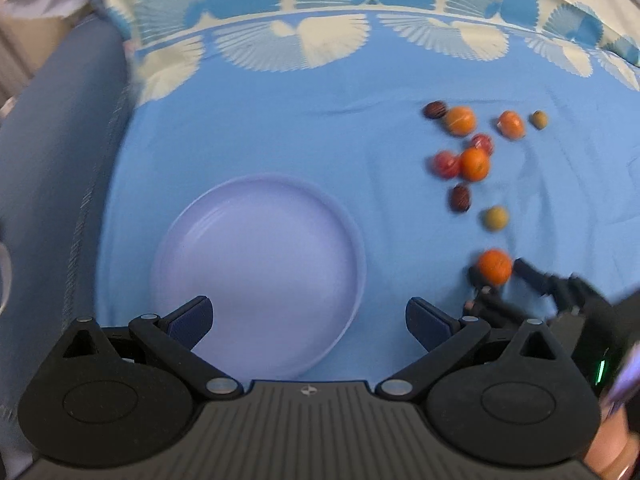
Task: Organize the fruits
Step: 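Grasp a mandarin with the right gripper while the left tool approaches the fruits, then grasp a red date with the left gripper while the right gripper holds the mandarin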
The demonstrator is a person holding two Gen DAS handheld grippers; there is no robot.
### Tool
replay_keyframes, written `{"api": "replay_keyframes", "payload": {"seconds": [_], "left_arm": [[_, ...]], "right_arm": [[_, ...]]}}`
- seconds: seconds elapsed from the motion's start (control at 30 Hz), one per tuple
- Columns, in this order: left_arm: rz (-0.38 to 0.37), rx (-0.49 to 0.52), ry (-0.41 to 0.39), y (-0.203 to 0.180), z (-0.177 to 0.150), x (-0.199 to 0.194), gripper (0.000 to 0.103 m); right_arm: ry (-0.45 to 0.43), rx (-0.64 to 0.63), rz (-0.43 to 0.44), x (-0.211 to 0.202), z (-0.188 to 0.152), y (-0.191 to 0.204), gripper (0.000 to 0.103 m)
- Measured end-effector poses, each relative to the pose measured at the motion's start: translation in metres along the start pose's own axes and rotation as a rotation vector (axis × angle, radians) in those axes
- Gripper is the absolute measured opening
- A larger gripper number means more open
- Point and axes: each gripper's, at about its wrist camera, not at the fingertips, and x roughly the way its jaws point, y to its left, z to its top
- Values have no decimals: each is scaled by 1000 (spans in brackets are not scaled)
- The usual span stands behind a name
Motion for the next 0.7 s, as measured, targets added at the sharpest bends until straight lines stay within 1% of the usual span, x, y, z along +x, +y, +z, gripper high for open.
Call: {"api": "replay_keyframes", "payload": {"seconds": [0.03,0.1,0.17,0.2,0.23,0.27,0.3,0.33,0.37,0.4,0.43,0.47,0.5,0.53,0.57,0.6,0.63,0.7], "left_arm": [[-12,9,-4,-9,11,8,103],[-32,30,-4,-30,33,25,103],[-59,61,7,-55,55,48,103],[-70,80,13,-67,63,59,102],[-80,108,18,-80,70,73,96],[-77,133,23,-91,75,84,84],[-57,160,41,-101,80,98,77],[-40,181,68,-110,83,111,72],[-38,185,87,-116,85,121,71],[-28,180,83,-119,86,125,71],[-35,183,56,-121,88,125,70],[-57,199,56,-123,90,126,70],[-74,203,58,-122,90,127,67],[-101,196,63,-122,91,128,53],[-144,187,77,-120,92,129,24],[-175,181,102,-116,93,132,11],[-192,170,135,-117,93,134,7],[-198,137,164,-115,92,140,7]], "right_arm": [[-9,-14,-19,3,3,-2,35],[-41,8,-80,2,6,-13,35],[-58,55,-174,6,11,-33,35],[-52,97,-219,10,13,-45,35],[-33,145,-236,14,14,-57,35],[-17,192,-229,18,14,-65,36],[-23,225,-217,19,14,-69,36],[-25,206,-223,19,14,-66,36],[-27,177,-229,21,14,-62,36],[-28,166,-231,22,13,-61,36],[-29,172,-228,23,13,-61,36],[-31,177,-226,23,13,-63,36],[-33,171,-227,23,12,-62,36],[-36,159,-232,24,11,-61,36],[-37,149,-236,24,12,-59,36],[-38,143,-236,23,13,-58,36],[-37,145,-233,20,12,-58,36],[-35,148,-222,18,12,-61,36]]}}
